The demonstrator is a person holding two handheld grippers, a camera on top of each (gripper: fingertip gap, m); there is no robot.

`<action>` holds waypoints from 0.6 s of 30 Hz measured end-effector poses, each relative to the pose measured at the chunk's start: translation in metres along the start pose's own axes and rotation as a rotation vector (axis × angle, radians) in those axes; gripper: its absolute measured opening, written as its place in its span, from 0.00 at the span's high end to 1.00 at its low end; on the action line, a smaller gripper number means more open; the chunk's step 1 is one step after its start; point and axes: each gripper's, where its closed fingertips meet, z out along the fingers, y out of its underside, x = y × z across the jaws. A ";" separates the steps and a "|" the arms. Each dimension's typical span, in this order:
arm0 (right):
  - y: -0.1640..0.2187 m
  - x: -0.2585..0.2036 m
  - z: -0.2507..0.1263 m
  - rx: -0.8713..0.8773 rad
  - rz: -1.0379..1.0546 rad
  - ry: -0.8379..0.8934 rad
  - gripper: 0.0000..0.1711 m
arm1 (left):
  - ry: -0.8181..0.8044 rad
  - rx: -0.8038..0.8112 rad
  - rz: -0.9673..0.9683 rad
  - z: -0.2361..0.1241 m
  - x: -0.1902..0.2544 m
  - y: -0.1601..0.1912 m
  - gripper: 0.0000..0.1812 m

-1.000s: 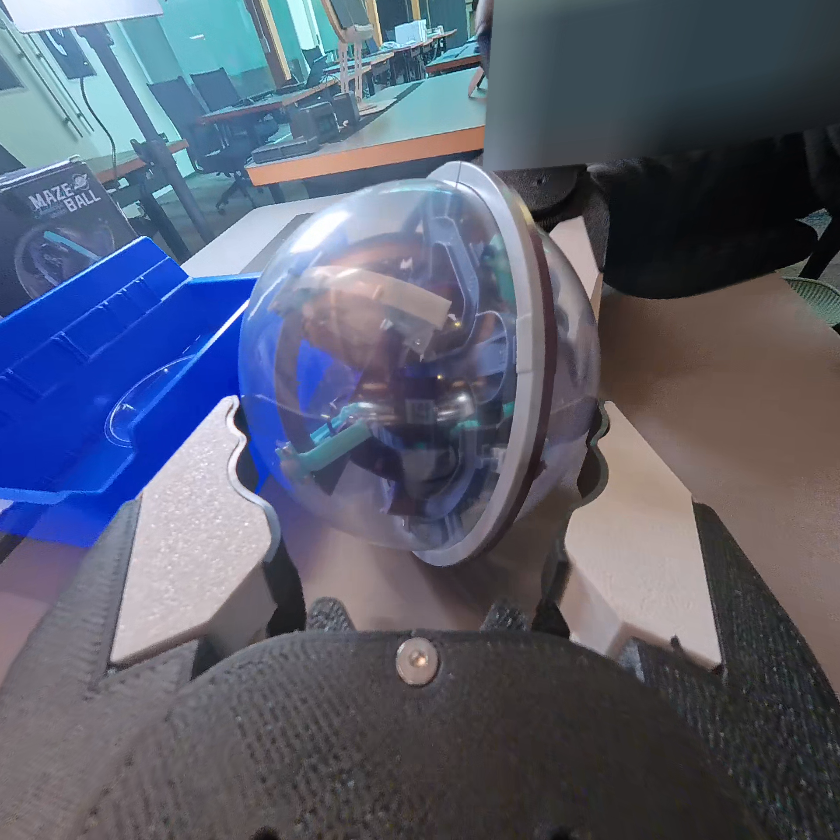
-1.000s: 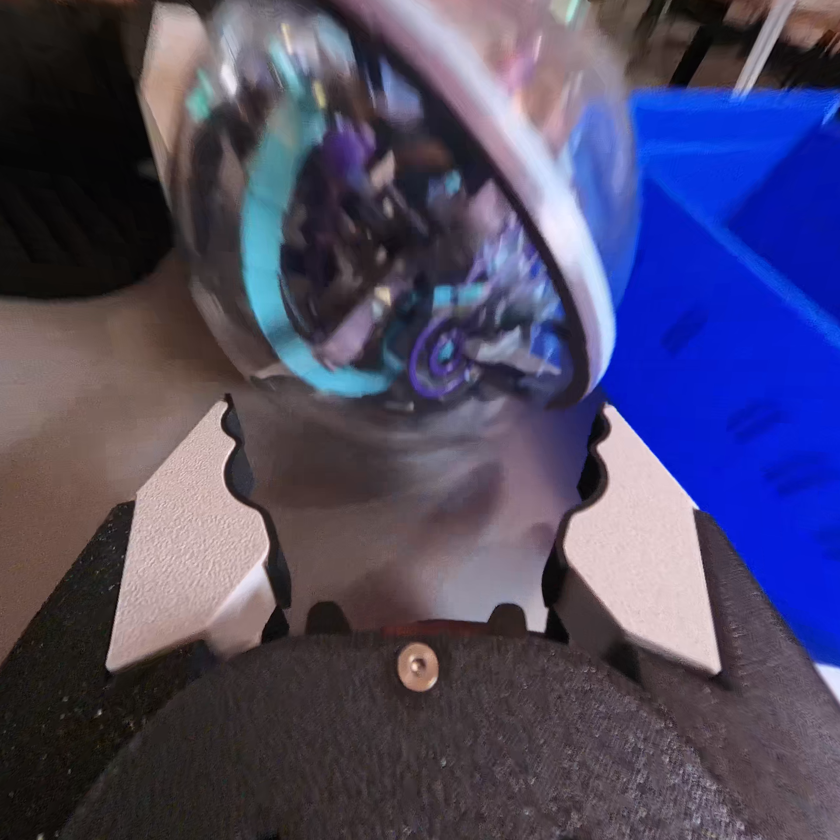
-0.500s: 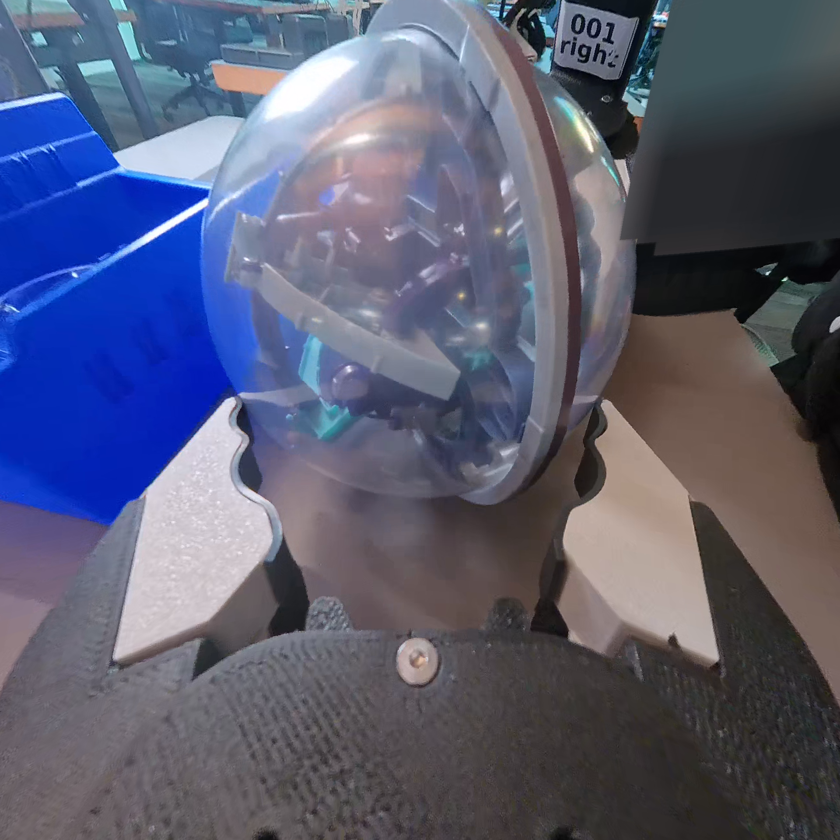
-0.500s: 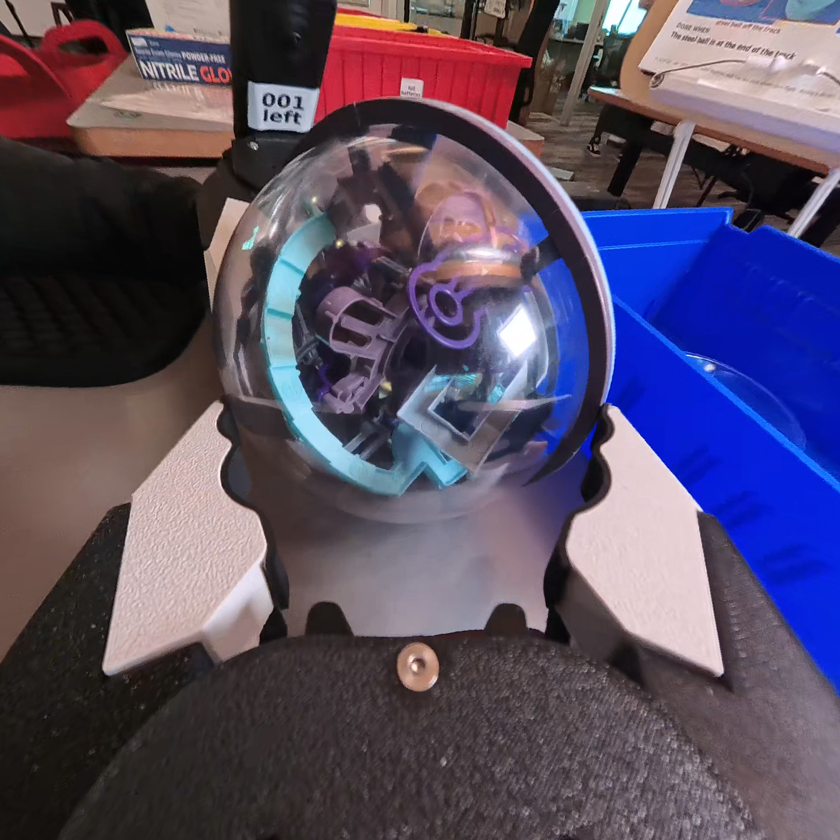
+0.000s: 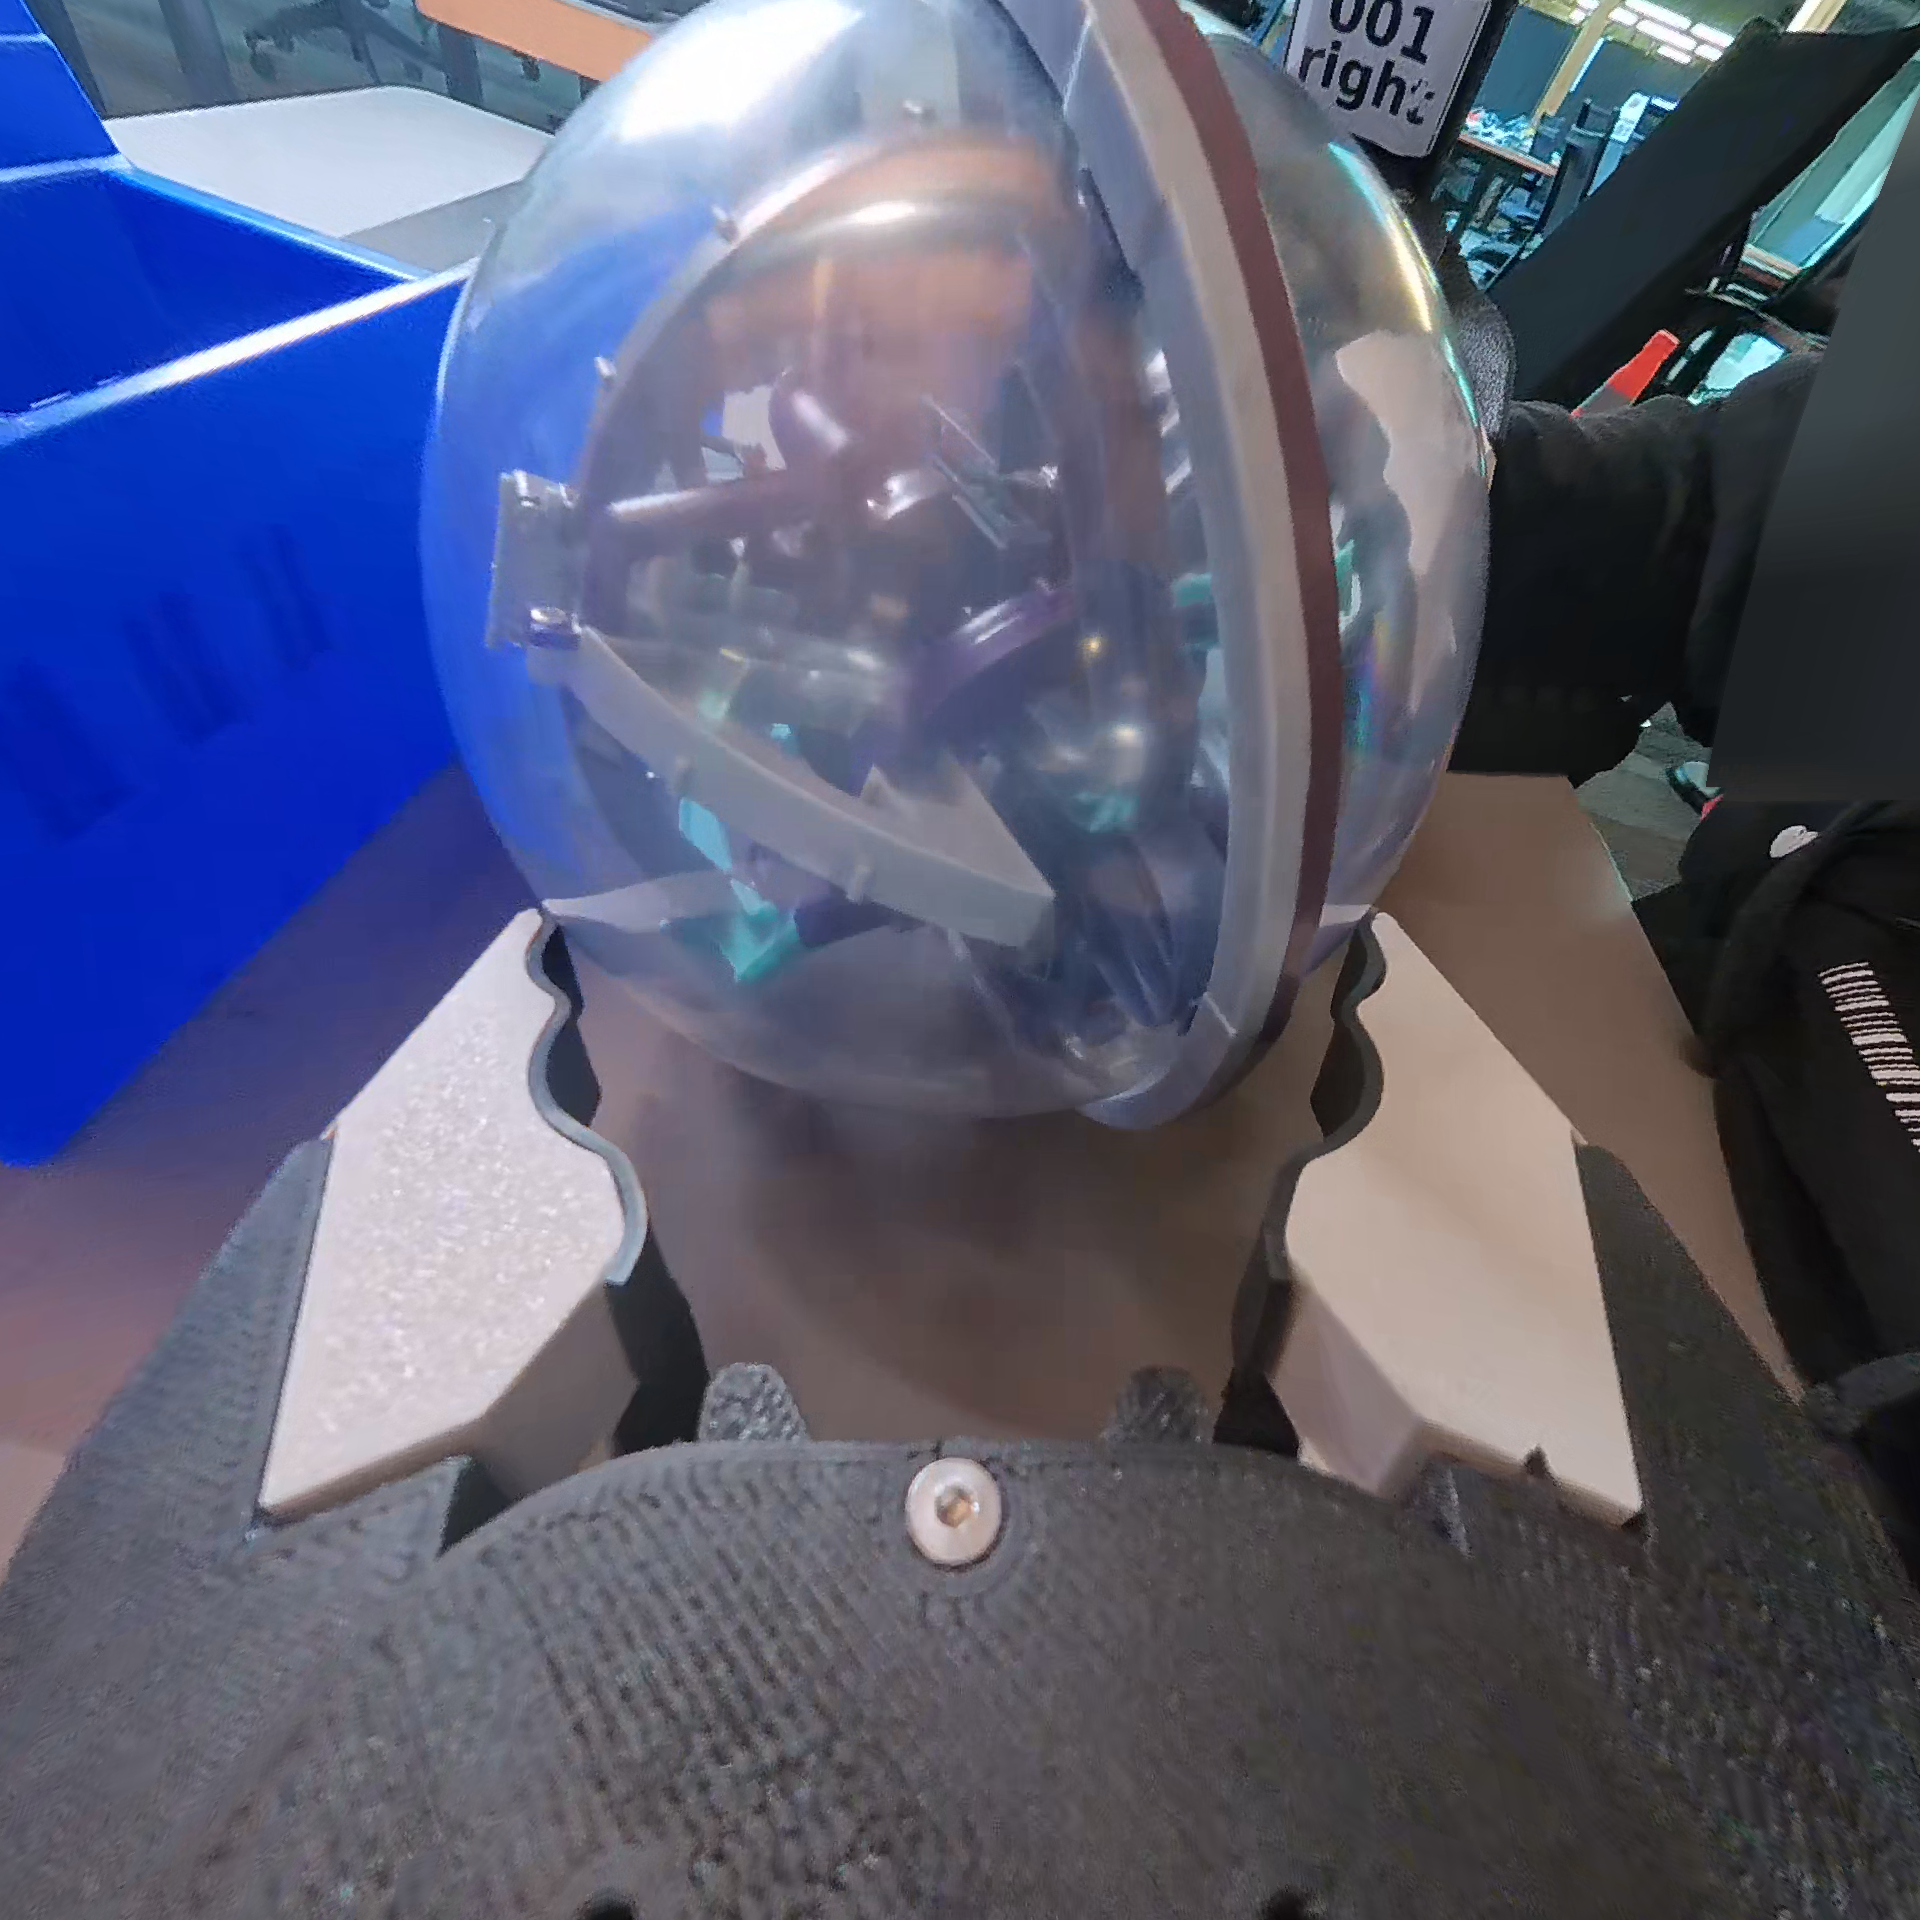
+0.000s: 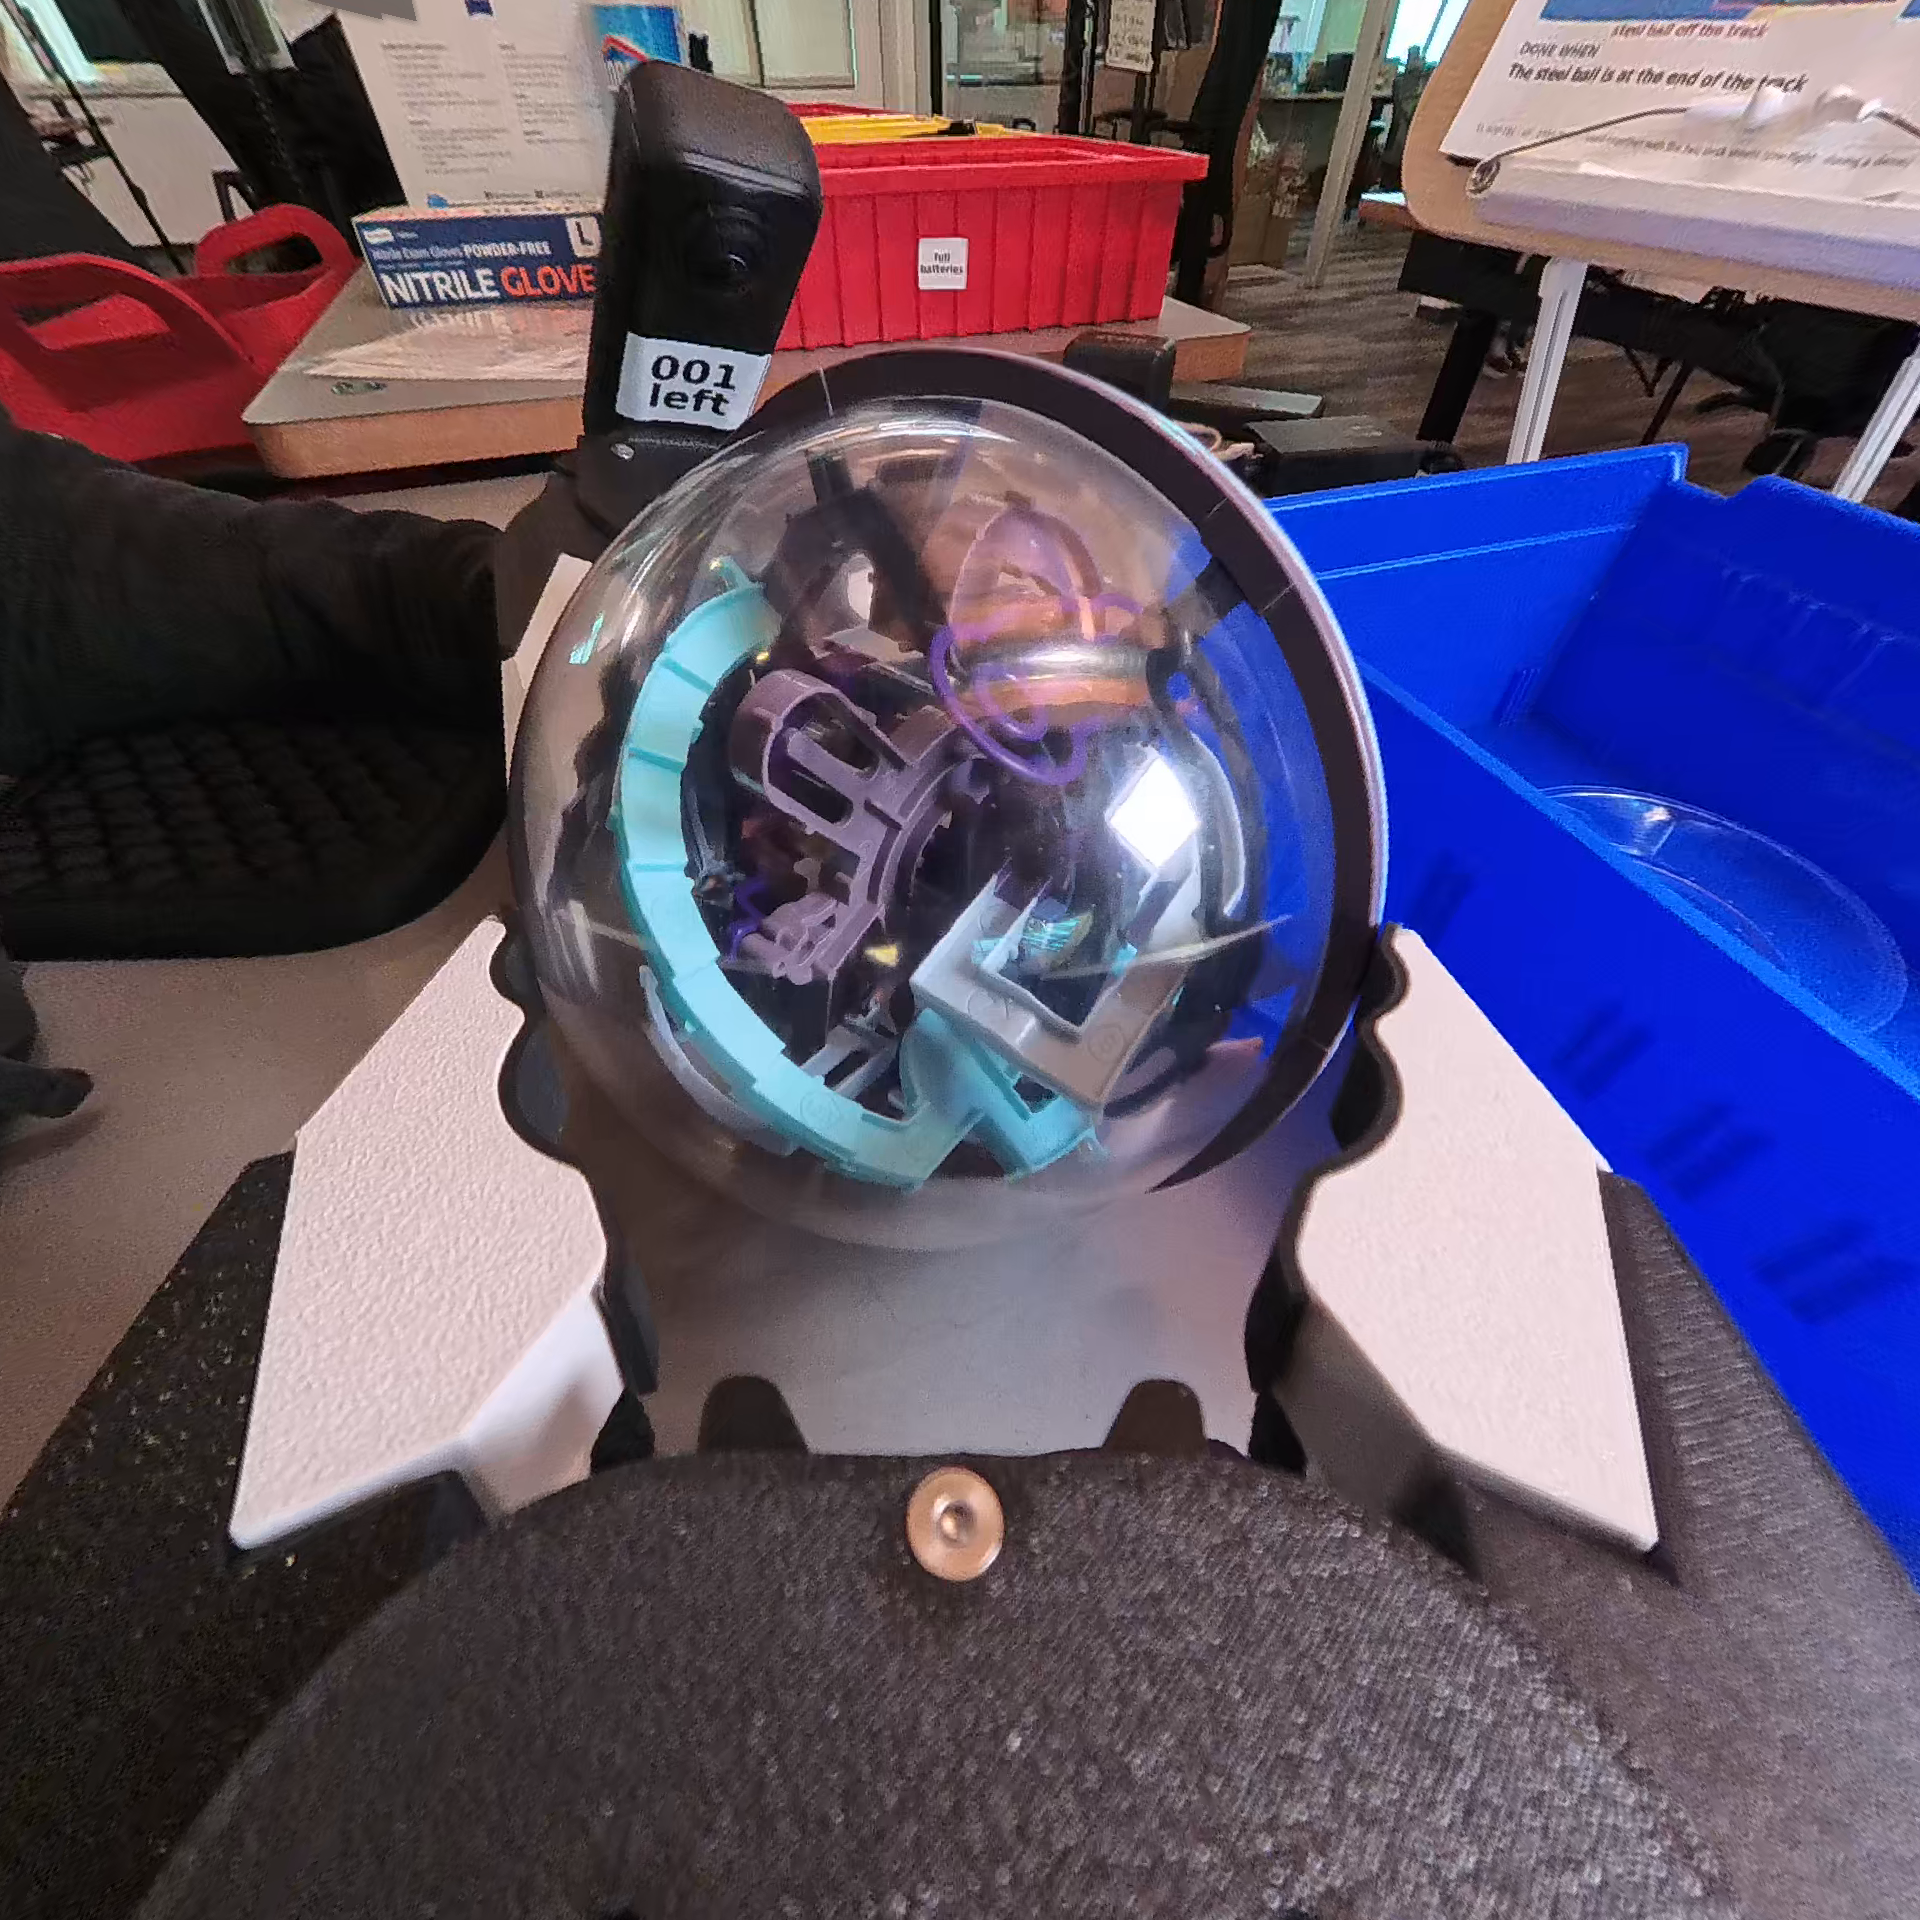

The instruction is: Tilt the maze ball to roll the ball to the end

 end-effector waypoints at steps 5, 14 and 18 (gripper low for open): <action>0.000 0.001 0.000 -0.002 0.010 -0.008 0.13 | -0.012 0.008 0.003 0.000 0.000 -0.001 0.21; -0.006 0.003 0.003 0.023 0.060 -0.035 0.14 | -0.160 0.144 0.301 -0.013 0.000 -0.035 0.22; -0.007 0.006 0.003 0.030 0.082 -0.032 0.14 | -0.173 0.133 0.282 -0.008 -0.004 -0.033 0.21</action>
